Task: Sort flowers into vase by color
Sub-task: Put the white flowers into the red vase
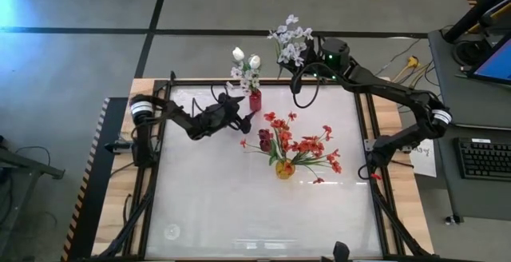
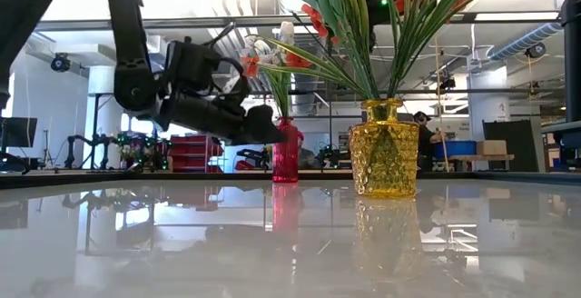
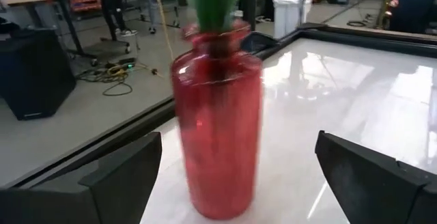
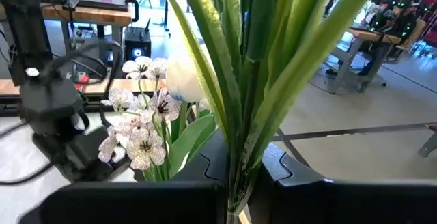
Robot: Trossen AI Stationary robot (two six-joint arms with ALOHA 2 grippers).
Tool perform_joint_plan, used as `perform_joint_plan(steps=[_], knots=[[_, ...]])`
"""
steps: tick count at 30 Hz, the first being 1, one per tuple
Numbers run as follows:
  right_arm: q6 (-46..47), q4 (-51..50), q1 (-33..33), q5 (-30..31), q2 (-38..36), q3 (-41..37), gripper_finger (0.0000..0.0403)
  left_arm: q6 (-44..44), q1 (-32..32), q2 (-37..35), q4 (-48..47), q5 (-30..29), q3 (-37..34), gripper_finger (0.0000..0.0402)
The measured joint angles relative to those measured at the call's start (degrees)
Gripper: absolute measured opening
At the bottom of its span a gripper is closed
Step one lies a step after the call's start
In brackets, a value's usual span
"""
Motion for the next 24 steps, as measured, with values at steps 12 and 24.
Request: perform_joint_plan(steps=[12, 24], knots=[[0.0, 0.6, -0.1, 0.0, 0.6, 0.0, 0.0018, -0.4, 1.1, 10.8, 13.8, 0.6, 3.5, 0.0371], [0.3, 0.9, -0.1, 0.1, 0.6, 0.0, 0.0018, -0.4, 2.6, 13.0, 14.9, 0.2, 7.8, 0.0368]])
